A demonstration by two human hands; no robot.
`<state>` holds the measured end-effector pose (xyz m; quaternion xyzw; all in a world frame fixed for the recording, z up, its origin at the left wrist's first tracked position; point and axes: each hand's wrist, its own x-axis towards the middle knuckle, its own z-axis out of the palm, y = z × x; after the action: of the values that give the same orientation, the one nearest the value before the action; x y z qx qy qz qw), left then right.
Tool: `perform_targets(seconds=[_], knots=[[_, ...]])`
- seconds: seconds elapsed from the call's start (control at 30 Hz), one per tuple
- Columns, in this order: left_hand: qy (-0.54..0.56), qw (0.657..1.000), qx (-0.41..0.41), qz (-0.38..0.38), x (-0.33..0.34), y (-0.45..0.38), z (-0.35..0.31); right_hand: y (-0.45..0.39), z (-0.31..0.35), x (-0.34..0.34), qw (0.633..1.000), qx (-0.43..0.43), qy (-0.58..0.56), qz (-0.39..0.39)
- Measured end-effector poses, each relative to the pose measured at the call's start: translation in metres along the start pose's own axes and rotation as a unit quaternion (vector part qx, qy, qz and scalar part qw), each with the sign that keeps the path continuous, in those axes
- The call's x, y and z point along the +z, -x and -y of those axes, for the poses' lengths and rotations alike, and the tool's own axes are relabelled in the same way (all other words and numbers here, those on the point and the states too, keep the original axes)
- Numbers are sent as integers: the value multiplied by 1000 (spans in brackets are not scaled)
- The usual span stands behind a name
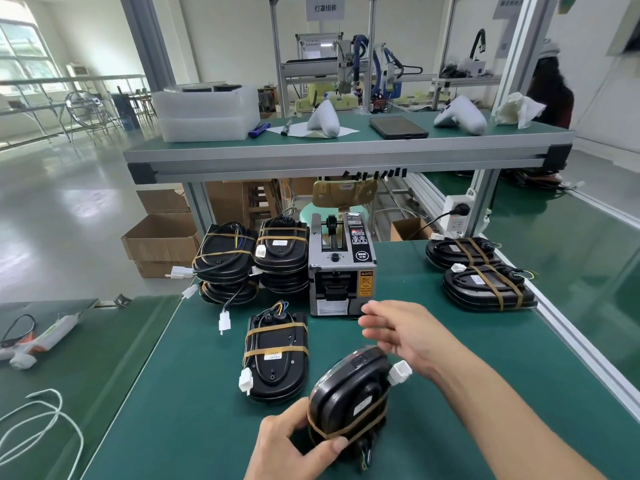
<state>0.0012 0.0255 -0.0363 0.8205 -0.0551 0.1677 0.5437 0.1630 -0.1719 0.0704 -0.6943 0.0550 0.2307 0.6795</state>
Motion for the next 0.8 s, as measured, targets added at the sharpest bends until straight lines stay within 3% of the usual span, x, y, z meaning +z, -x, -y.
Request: perform_targets(seconds=[0.13,0.47,0.8], knots=[[11,1000,-13,5,0,0,1,-43,4,22,999,11,30,-19],[24,999,-35,19,0,2,3,-76,13,57,992,21,-100,-80],[6,999,-25,22,1,1,10,-84,20,73,975,45,-146,-164]])
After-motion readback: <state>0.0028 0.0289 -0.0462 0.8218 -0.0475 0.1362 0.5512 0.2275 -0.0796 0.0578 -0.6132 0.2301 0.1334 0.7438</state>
